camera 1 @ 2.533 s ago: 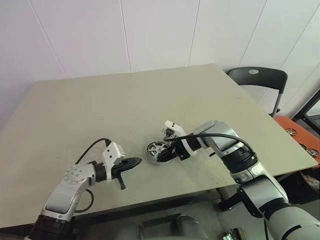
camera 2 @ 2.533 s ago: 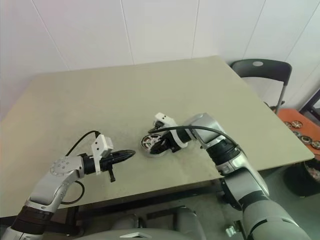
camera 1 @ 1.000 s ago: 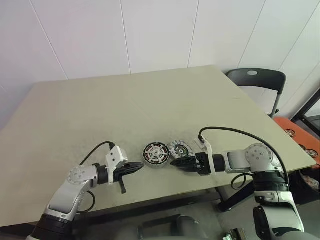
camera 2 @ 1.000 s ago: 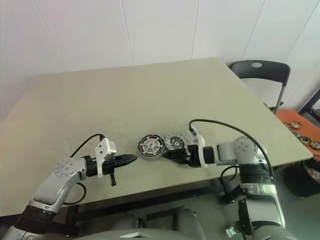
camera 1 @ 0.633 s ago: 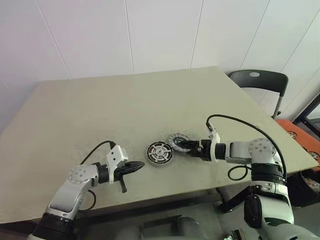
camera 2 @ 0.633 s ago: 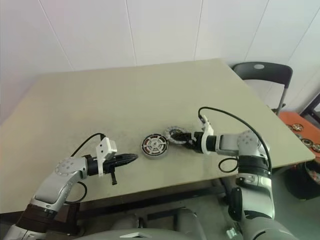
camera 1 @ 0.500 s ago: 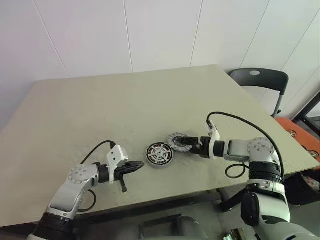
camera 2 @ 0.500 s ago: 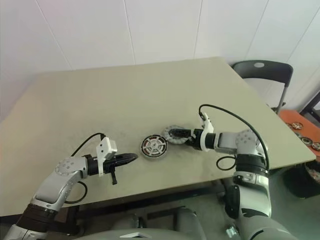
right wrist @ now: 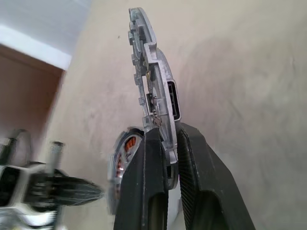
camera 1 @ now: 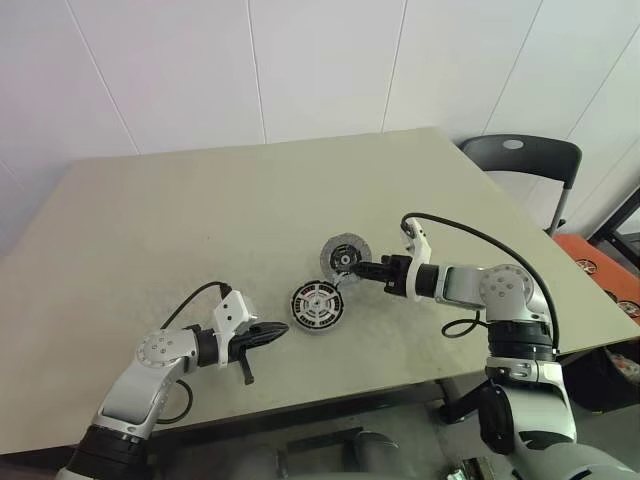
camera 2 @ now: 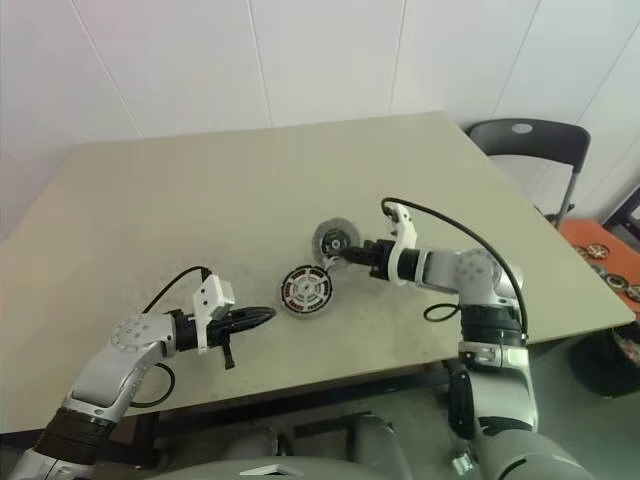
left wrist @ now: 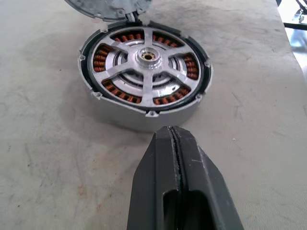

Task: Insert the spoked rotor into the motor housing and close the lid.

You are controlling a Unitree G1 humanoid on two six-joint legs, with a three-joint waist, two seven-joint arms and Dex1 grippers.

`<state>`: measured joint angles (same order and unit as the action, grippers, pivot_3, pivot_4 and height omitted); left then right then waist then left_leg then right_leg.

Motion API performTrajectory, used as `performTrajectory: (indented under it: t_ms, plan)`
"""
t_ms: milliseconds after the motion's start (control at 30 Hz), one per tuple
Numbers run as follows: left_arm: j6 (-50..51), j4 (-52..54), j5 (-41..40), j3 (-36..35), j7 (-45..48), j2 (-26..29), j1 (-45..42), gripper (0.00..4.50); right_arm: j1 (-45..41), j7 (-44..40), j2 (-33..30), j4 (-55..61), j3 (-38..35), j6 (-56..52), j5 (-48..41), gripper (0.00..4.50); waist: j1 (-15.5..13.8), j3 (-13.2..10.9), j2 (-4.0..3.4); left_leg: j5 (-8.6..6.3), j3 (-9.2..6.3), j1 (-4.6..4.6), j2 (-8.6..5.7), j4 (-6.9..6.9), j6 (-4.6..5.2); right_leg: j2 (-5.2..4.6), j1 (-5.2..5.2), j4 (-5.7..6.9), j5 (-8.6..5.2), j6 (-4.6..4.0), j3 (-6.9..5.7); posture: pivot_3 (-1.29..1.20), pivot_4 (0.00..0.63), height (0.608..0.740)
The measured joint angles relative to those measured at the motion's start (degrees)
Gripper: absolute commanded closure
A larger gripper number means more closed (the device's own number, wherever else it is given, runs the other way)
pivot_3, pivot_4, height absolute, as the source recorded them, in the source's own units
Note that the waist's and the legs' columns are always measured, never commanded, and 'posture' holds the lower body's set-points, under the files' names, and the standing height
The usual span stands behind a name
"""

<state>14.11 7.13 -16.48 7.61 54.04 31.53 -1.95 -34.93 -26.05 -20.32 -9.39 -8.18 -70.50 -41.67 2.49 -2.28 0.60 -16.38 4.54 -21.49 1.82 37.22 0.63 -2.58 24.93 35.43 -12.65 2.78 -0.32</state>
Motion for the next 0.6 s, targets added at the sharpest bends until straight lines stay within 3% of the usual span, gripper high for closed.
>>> performTrajectory:
  t_ms: [300,567,600]
  plan:
    - [0.0,0.0,0.1,-0.1,-0.1,0.1,0.0,4.50,6.8,-10.5,-7.6,11.6,19.7,32.4,20.9,4.47,0.0,0.0,0.02,0.00,0.01,0.02,0.00,-0.01,0.00,0.00,0.00,-0.01,-0.12,0.13,-0.01,0.00,0.000,0.740]
    - [0.0,0.0,0.1,-0.1,-0.2,0.2,-0.1,4.50,9.6,-16.2,-10.5,9.3,24.3,49.4,31.8,4.47,0.0,0.0,0.04,0.00,0.02,0.15,0.01,0.01,-0.01,0.05,-0.06,0.09,-0.15,0.04,0.00,0.00,0.000,0.740]
    - [0.0,0.0,0.1,-0.1,-0.2,0.2,-0.2,4.50,9.6,-17.0,-10.6,9.0,24.2,50.1,32.2,3.74,0.0,0.0,0.05,0.00,0.02,0.15,0.01,0.01,-0.01,0.05,-0.07,0.09,-0.16,0.03,0.00,0.00,0.000,0.740]
